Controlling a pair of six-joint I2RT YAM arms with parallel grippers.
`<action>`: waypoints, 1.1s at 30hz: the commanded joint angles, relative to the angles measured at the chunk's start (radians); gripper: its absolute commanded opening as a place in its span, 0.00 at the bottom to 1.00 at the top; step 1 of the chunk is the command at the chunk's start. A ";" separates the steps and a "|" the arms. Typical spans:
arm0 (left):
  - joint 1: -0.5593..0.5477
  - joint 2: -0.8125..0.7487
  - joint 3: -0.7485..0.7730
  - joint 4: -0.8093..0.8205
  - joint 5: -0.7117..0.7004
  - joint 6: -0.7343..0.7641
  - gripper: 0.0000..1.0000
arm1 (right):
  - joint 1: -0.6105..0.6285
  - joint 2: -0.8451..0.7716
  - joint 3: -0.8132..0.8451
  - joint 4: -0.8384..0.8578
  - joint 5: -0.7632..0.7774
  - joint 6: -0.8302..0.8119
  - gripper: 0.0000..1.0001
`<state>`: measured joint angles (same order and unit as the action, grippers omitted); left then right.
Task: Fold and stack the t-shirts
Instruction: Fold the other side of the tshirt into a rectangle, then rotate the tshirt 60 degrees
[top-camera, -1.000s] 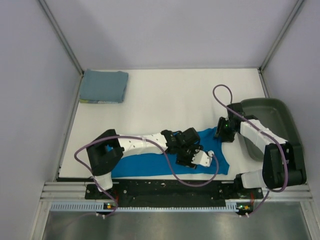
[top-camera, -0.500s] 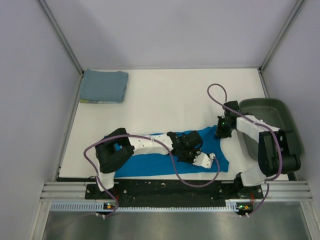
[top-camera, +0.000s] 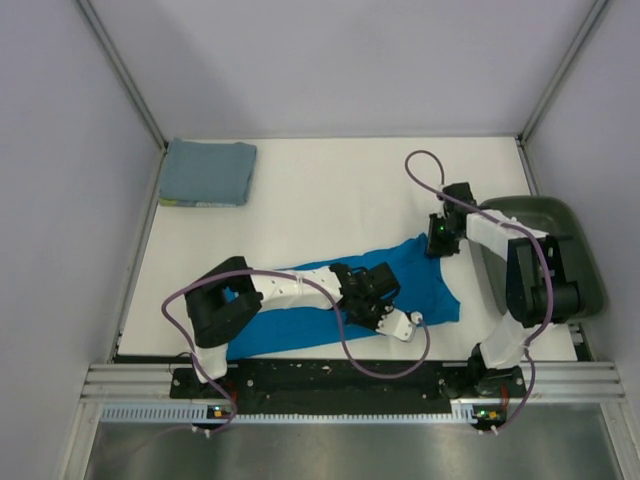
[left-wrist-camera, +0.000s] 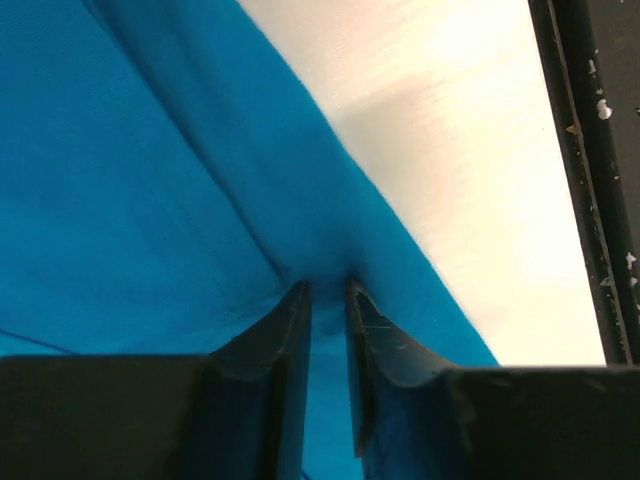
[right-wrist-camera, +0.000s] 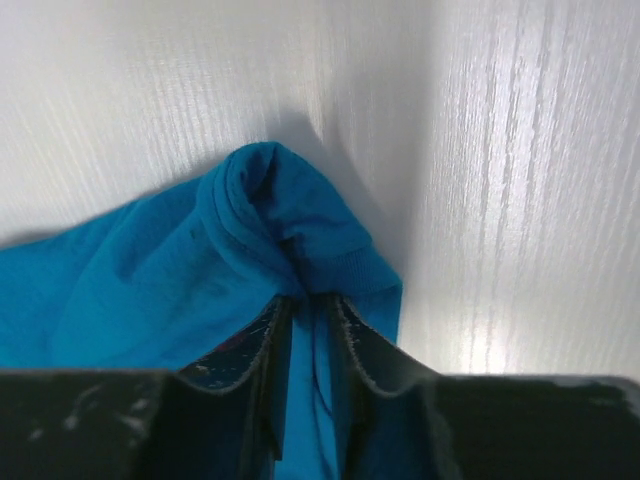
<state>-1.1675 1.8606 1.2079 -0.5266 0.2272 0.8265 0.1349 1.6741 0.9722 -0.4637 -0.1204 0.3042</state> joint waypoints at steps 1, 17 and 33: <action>0.000 -0.038 0.053 -0.084 0.017 -0.009 0.34 | -0.009 -0.025 0.080 -0.016 0.036 -0.057 0.28; 0.582 -0.406 -0.037 -0.254 -0.132 -0.124 0.41 | 0.012 -0.508 -0.250 -0.382 0.116 0.206 0.54; 1.098 -0.466 -0.241 -0.205 -0.080 -0.032 0.45 | 0.029 0.028 -0.017 -0.265 0.191 0.087 0.00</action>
<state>-0.1017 1.4136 0.9989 -0.7559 0.1230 0.7589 0.1551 1.5402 0.8230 -0.8810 -0.0040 0.4526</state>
